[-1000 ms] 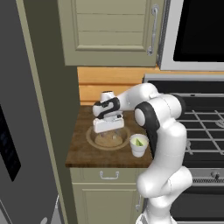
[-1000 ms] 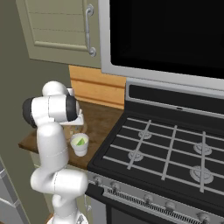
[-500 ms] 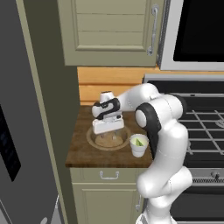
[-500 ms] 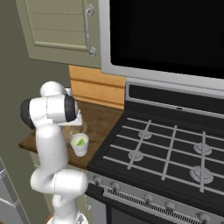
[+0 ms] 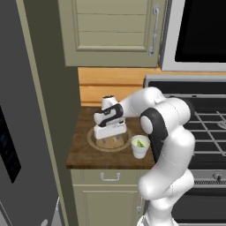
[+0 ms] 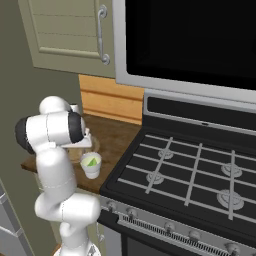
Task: Grab a lemon wedge from the fridge and one ice cube from the ice bowl, and put them in the glass of lemonade.
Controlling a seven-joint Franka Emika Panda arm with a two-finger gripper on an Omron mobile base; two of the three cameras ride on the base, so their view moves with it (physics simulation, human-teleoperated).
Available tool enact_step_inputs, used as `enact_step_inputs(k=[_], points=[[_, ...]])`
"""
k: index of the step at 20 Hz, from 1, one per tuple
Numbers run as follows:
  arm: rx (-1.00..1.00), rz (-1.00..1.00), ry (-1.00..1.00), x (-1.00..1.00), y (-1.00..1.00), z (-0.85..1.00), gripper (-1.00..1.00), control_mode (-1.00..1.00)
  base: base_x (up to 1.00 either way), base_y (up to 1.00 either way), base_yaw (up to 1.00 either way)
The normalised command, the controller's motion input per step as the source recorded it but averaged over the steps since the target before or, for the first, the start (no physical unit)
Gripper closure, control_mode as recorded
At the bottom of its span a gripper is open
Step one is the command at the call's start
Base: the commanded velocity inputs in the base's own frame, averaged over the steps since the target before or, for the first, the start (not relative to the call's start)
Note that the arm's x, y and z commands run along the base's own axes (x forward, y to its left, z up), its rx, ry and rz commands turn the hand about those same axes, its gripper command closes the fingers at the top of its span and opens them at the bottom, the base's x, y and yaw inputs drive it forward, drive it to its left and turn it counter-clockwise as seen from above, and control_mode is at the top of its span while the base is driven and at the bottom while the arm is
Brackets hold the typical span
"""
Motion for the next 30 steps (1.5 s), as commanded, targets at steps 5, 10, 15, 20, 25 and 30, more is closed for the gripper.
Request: enact_step_inputs(k=[5, 10, 15, 20, 25, 30], points=[[0.0, 0.0, 0.0, 0.0, -0.01, 0.0, -1.0, -1.0, 0.0, 0.0, 0.0], [0.0, 0.0, -0.05, -0.02, -0.07, 0.0, -1.0, -1.0, 0.0, 0.0, 0.0], [0.0, 0.0, -0.01, 0.0, 0.0, -0.02, -1.0, -1.0, 0.0, 0.0, 0.0], [0.0, 0.0, 0.0, 0.0, 0.01, 0.0, -1.0, -1.0, 0.0, 0.0, 0.0], [0.0, 0.0, 0.0, 0.0, 0.0, 0.0, -1.0, -1.0, 0.0, 0.0, 0.0], [0.0, 0.0, 0.0, 0.0, 0.0, 0.0, -1.0, -1.0, 0.0, 0.0, 0.0]])
